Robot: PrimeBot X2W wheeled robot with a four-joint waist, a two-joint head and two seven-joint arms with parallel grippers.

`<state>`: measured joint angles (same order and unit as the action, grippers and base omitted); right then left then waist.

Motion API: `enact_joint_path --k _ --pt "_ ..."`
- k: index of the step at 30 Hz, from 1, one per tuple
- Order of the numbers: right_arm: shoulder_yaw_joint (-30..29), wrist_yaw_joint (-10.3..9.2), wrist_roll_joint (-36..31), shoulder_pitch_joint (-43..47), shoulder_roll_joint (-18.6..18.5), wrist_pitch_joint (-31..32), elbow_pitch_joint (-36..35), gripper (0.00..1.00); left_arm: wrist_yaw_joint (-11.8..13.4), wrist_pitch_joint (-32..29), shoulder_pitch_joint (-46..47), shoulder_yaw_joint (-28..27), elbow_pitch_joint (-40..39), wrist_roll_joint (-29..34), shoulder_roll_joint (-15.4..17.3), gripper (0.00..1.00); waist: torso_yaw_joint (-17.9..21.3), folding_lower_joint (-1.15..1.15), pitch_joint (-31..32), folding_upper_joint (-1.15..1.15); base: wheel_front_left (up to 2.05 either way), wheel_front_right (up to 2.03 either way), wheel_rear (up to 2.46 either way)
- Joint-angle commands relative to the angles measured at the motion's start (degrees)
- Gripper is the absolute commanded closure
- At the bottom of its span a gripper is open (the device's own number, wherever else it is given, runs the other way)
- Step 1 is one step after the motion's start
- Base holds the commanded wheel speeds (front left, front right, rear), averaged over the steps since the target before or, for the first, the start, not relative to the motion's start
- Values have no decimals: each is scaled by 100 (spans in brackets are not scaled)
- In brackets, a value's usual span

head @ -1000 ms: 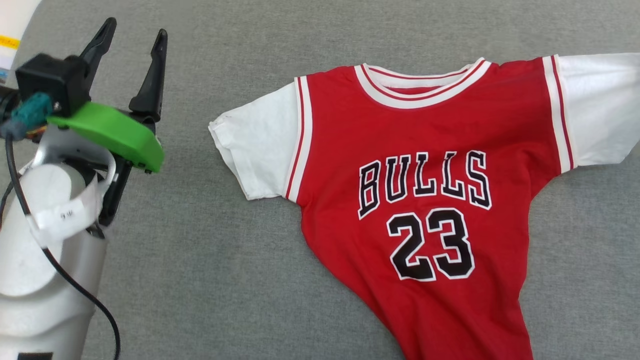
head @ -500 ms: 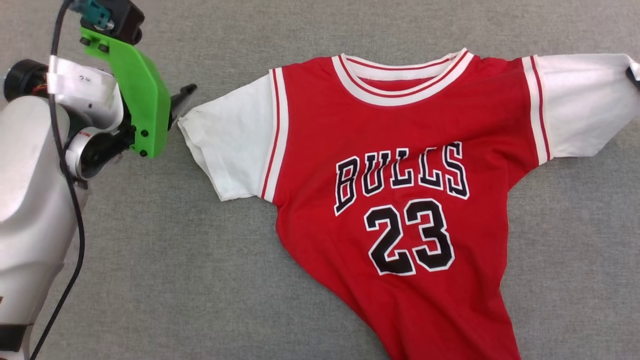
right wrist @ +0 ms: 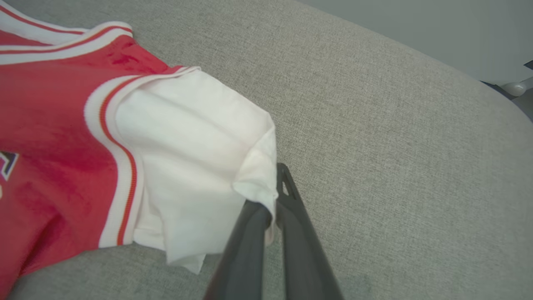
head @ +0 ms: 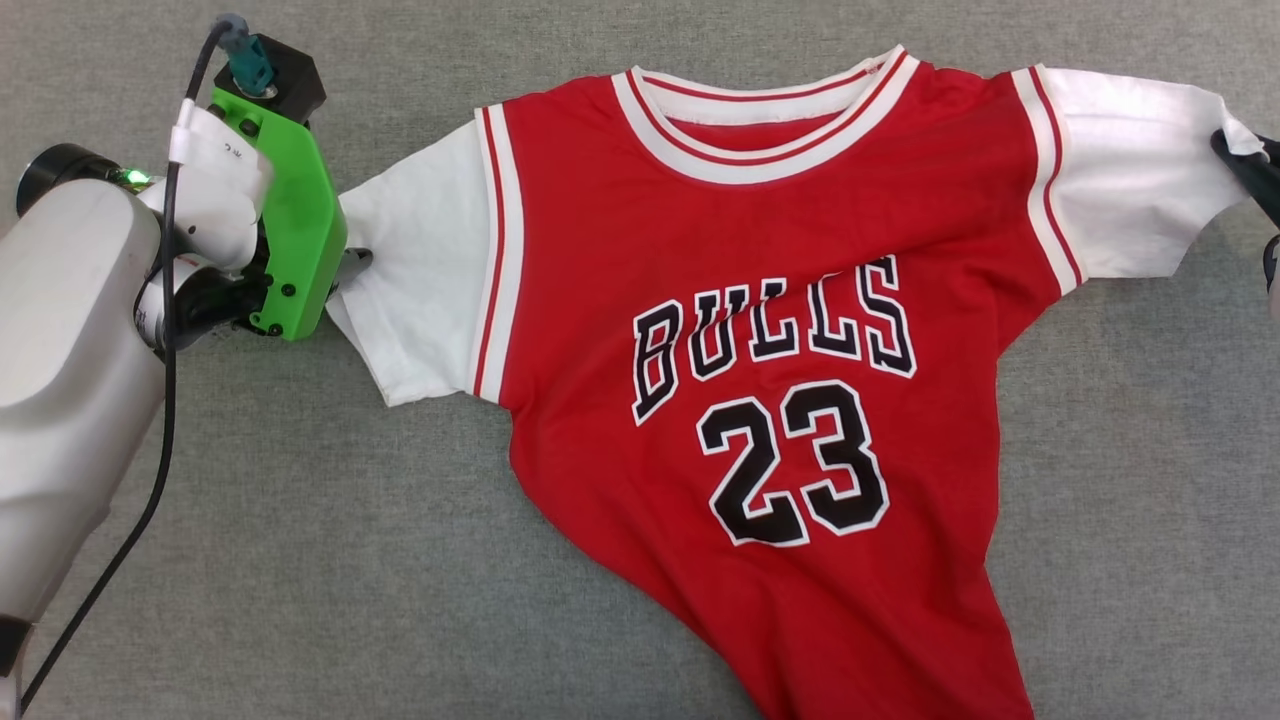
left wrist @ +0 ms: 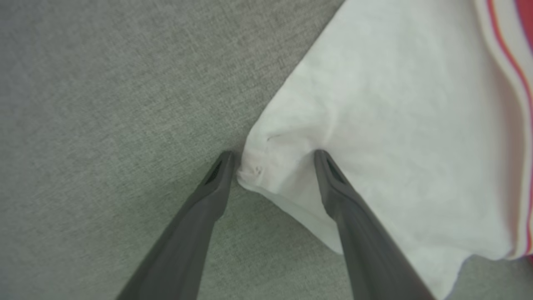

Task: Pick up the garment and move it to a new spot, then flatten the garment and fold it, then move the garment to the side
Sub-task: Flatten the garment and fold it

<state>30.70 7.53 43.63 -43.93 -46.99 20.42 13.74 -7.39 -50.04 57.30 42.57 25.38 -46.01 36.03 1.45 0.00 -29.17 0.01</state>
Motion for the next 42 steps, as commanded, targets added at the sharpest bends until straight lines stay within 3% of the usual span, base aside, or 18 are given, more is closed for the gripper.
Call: enact_joint_path --k 1,2,3,4,9,16,22,33,42 --pt "15 -4 -33 -105 33 -9 -2 100 -9 -46 -161 227 157 -133 -23 0 23 0 -29 -1 0 0 0" --pt "20 -4 -28 -111 36 -15 7 100 -9 -24 -174 306 167 -214 -25 5 22 0 -31 -1 0 0 0" --pt "25 -4 -26 -113 36 -19 16 100 -9 1 -176 381 172 -245 -19 63 17 0 -28 -1 0 0 0" --pt "35 -4 -24 -112 38 -27 29 100 -9 28 -176 486 172 -283 -6 100 10 0 -12 -1 0 0 0" --pt "84 -4 -49 -128 54 -145 77 100 -10 580 -57 699 215 -318 49 100 -53 0 192 -1 0 0 0" --pt "-31 -4 -78 -258 72 -479 229 100 -10 2111 170 698 68 -84 214 100 -147 0 726 -1 0 0 0" --pt "-255 -4 -44 -217 -13 -702 267 100 -8 2986 252 600 -305 118 386 100 -282 0 1220 -1 0 0 0" --pt "-635 -4 -237 -414 -108 -790 29 100 366 3556 544 267 -1427 460 703 100 -301 0 1758 -1 0 0 0" --pt "-978 -4 -450 -1226 -162 -592 -186 100 605 3720 1251 -93 -1794 625 688 100 -273 0 1604 -1 0 0 0"
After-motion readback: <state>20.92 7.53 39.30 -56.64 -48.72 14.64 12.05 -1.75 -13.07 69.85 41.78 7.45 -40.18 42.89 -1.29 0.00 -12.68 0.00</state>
